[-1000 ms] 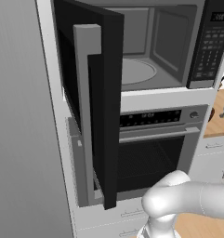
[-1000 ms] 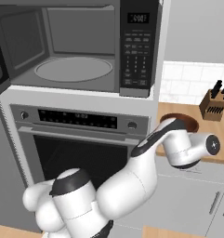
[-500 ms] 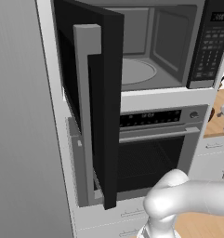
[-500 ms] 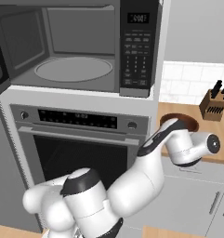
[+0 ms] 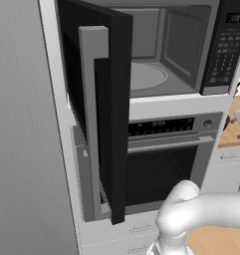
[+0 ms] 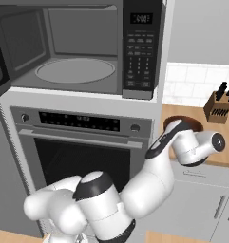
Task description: Open the microwave, place the bowl with waffle inside the microwave, then close the microwave door and turn it on.
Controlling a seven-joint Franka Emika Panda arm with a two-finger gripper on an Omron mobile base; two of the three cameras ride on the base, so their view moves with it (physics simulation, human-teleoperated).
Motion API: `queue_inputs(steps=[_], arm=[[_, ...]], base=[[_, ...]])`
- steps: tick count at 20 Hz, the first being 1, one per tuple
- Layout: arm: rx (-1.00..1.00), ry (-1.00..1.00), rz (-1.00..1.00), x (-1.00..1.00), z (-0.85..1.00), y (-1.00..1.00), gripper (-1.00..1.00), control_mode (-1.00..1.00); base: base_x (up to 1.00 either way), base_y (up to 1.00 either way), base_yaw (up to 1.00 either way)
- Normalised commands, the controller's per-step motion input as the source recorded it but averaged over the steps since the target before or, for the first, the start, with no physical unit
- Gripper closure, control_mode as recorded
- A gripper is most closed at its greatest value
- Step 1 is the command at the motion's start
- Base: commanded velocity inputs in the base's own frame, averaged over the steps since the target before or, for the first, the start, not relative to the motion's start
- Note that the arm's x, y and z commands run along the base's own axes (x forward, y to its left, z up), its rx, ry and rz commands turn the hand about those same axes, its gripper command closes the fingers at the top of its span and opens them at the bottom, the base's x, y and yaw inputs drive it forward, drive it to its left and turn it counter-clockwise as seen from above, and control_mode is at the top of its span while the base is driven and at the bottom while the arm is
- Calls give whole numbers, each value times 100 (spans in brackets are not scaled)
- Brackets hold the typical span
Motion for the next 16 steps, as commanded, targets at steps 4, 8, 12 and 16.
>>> queue_inputs(steps=[4, 8, 12, 16], arm=[[0, 12, -3, 31, -13, -7, -100, -100], [0, 5, -5, 30, -21, -21, -100, -100], [0, 4, -5, 20, -24, -28, -100, -100], [1, 6, 0, 12, -21, -29, -100, -100]], base=[[0, 0, 0], [0, 0, 0], [0, 0, 0], [0, 0, 0]])
